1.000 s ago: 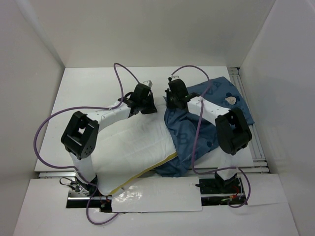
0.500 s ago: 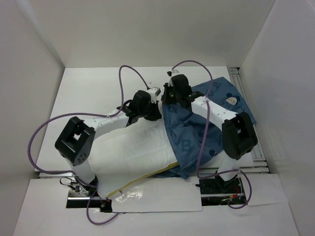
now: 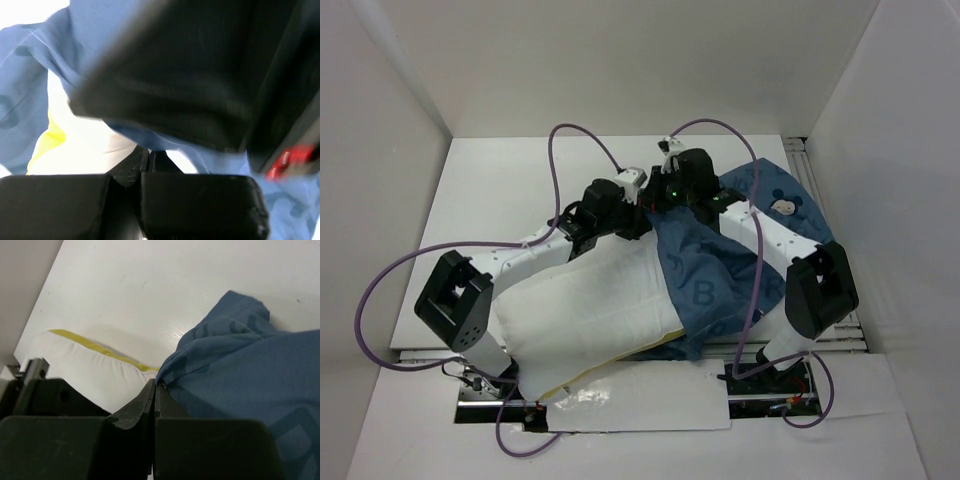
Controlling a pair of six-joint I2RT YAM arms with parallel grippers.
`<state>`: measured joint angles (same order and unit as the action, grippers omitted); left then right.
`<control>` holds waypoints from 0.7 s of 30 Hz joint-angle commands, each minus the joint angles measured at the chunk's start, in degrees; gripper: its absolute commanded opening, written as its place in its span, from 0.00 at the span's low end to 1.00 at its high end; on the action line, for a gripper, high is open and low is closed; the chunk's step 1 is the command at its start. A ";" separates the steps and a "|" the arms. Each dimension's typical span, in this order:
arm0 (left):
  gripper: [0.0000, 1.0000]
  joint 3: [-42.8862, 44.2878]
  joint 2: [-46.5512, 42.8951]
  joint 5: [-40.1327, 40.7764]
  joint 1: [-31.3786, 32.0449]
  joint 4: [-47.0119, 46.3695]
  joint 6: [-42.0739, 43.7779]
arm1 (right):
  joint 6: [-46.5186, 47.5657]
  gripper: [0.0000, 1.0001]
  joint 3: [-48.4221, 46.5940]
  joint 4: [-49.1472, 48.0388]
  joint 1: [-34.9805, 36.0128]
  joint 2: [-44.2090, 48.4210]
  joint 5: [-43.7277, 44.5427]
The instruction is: Put the pillow into the pillowcase
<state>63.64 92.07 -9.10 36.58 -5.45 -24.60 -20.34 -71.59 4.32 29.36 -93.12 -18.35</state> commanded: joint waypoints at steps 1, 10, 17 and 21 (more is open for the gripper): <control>0.00 8.84 -1.38 11.02 -0.02 -4.14 -2.29 | -1.11 0.00 -0.30 -0.27 0.61 2.60 -4.49; 0.52 18.89 7.95 15.76 -0.54 11.58 -3.61 | -1.72 0.00 -1.26 0.61 0.61 -2.06 -2.13; 0.66 8.54 -1.79 23.78 -1.06 23.99 -8.01 | -2.25 0.00 -3.11 2.98 -1.15 -6.72 0.59; 1.00 -2.17 -9.36 21.94 -0.37 24.09 -8.01 | -2.25 0.00 -3.11 1.84 -1.15 -7.25 0.59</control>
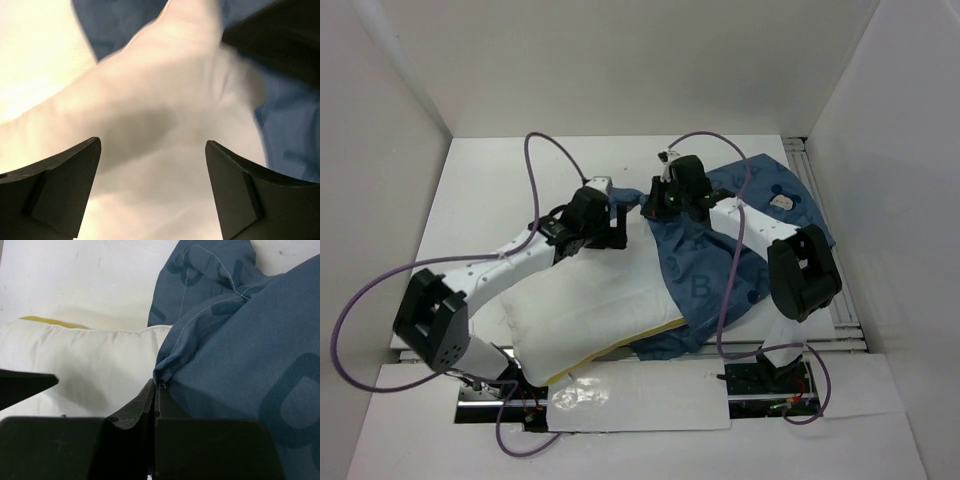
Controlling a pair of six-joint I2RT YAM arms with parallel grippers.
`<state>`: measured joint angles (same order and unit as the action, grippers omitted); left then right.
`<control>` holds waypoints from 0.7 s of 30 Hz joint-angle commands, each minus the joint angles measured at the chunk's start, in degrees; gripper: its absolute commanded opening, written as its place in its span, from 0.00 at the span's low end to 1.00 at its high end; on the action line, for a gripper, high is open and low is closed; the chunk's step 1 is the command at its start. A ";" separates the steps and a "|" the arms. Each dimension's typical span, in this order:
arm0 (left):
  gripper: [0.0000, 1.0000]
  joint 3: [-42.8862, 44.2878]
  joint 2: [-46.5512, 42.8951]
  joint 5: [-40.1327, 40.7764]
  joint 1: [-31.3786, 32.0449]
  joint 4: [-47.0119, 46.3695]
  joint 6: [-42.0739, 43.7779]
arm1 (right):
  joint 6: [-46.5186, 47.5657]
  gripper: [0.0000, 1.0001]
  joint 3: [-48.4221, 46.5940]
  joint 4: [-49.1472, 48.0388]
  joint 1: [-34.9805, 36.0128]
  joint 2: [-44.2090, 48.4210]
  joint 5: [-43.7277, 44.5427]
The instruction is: Put the pillow into the pillowcase
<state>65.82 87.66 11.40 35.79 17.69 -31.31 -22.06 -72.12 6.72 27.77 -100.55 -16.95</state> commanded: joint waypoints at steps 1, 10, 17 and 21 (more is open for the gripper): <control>1.00 -5.95 -6.43 1.43 0.42 0.42 -1.30 | 0.09 0.00 -2.59 -0.57 1.23 -0.43 -0.80; 1.00 -4.83 5.23 -2.16 3.06 -3.98 3.27 | 0.62 0.00 -2.59 -0.04 2.29 0.27 -0.80; 0.00 -2.72 11.94 -0.68 3.58 -4.07 -0.33 | 1.14 0.00 -2.59 0.83 2.82 0.72 -0.19; 0.00 -5.70 0.37 1.78 4.20 -10.64 0.46 | 1.15 0.00 -5.13 2.07 3.95 0.18 -0.72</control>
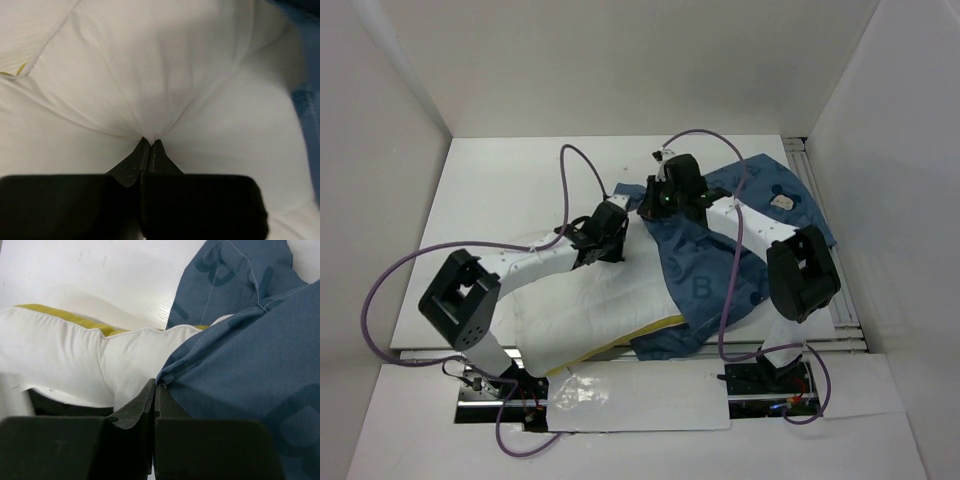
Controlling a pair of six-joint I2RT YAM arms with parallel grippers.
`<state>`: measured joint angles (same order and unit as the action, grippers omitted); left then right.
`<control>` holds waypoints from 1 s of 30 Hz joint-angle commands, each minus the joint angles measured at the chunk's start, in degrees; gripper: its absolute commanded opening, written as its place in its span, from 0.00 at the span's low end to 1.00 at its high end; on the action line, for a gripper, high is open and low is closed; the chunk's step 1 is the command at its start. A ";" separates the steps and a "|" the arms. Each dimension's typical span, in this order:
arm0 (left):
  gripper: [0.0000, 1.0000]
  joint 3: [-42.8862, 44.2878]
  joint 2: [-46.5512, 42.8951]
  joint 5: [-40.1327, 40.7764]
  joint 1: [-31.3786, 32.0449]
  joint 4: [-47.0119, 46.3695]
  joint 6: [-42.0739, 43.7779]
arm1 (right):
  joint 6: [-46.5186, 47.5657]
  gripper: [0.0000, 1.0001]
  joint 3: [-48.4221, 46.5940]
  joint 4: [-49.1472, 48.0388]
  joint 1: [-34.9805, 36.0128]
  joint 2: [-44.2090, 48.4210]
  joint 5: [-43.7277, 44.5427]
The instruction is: Put the pillow into the pillowcase
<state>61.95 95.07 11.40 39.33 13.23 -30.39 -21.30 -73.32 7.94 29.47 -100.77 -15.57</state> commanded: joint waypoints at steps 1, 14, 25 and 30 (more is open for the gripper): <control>0.00 -2.36 -9.35 1.79 0.66 -7.77 0.50 | 0.38 0.00 -4.72 0.84 2.25 0.40 -2.70; 0.00 2.21 -15.35 2.50 0.66 -13.75 7.98 | 1.96 0.00 -9.73 2.60 9.02 0.40 -10.08; 0.00 -3.16 -23.26 3.10 1.71 -23.87 11.41 | -0.58 0.00 -18.08 8.40 9.02 -9.69 -14.30; 0.00 -0.35 -17.04 4.42 0.23 -22.38 10.71 | -1.72 0.00 -20.81 7.17 9.54 -14.88 -16.42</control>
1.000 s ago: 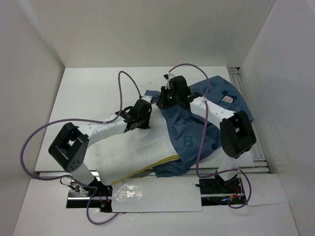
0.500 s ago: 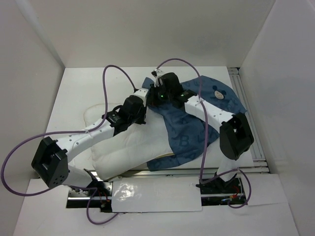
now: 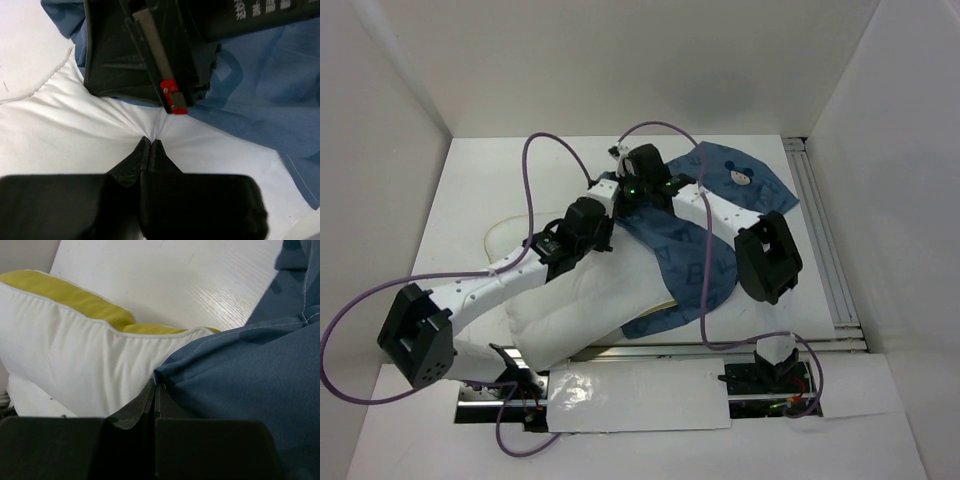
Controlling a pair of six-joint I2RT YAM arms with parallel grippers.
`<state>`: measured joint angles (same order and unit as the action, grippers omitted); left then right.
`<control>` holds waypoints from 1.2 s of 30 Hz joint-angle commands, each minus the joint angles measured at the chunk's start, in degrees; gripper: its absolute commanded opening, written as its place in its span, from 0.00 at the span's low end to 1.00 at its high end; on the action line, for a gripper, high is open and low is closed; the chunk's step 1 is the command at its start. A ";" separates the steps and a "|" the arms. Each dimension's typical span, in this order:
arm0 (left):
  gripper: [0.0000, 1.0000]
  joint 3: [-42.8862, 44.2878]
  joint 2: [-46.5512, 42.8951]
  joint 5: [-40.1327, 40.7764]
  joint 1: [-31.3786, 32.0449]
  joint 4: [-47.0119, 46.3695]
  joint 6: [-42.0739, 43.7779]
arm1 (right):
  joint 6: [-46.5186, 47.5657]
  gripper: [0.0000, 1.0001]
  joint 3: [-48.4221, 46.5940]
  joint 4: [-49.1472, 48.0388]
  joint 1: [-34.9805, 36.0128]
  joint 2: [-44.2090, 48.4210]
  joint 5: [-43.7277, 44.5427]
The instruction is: Put the pillow into the pillowcase
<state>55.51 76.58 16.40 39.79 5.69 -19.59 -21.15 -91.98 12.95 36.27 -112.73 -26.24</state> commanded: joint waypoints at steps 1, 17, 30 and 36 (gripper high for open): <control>0.00 6.63 2.52 -0.58 -1.28 -14.83 -1.22 | -1.88 0.00 -2.15 2.86 2.75 -4.07 -7.15; 0.85 7.71 7.90 1.51 -5.25 -0.52 -5.55 | -3.46 0.84 0.49 4.54 -7.00 5.48 -1.01; 1.00 -10.15 -9.08 15.12 20.64 15.74 -11.32 | -1.52 1.00 20.68 14.64 -10.52 32.62 19.80; 1.00 -9.63 -0.39 17.97 25.86 20.41 -15.30 | -3.02 1.00 33.09 24.83 -9.82 44.86 23.68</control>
<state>44.91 73.12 29.91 65.45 23.38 -31.03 -23.55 -61.67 29.80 25.96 -71.68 -7.03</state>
